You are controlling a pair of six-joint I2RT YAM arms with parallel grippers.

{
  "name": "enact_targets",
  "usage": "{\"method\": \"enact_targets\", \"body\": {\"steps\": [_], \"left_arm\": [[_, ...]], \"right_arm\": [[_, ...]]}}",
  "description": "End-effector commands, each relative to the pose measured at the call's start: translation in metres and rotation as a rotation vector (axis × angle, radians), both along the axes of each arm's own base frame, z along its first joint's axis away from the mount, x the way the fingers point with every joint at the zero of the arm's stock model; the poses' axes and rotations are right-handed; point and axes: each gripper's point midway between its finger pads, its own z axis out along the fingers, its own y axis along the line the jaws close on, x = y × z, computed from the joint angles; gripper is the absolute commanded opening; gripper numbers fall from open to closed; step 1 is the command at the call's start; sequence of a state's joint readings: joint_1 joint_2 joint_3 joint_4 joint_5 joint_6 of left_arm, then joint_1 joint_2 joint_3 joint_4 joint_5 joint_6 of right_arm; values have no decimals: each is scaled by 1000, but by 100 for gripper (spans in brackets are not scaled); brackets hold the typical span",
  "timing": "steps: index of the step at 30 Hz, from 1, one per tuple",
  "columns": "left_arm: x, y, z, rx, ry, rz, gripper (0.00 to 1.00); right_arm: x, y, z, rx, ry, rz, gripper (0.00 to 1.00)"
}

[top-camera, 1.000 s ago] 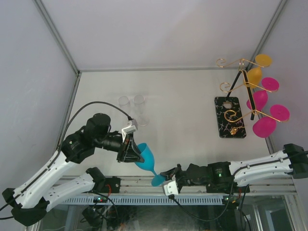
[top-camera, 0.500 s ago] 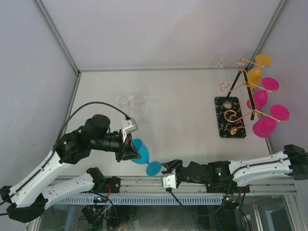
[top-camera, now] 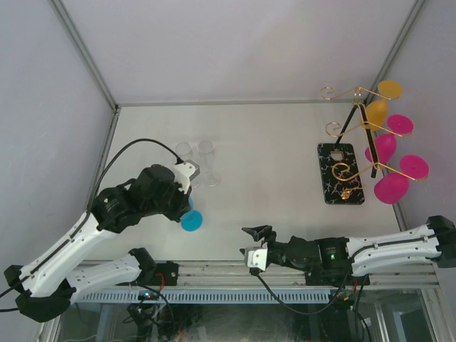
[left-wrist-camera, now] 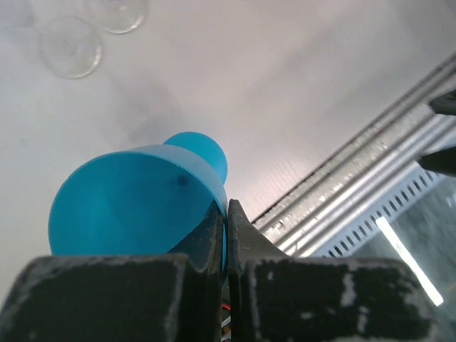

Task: Take the wine glass off the wine glass rack
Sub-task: Place the wine glass at the center of the board.

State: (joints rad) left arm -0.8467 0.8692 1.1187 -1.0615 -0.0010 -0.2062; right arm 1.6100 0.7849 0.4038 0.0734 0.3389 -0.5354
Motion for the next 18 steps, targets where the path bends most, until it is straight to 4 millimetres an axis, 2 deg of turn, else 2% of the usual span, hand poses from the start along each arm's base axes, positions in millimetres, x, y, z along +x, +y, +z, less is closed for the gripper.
{"method": "enact_targets", "body": {"steps": [1, 6, 11, 18], "left_arm": [[32, 13, -3, 55, -96, 172, 0], [47, 5, -14, 33, -121, 220, 0], [63, -1, -13, 12, -160, 277, 0], [83, -8, -31, 107, -140, 306, 0]], "right_arm": [[14, -3, 24, 122, -4, -93, 61], [20, -8, 44, 212, 11, -138, 61], [22, -13, 58, 305, 22, -149, 62], [29, -21, 62, 345, 30, -195, 62]]}}
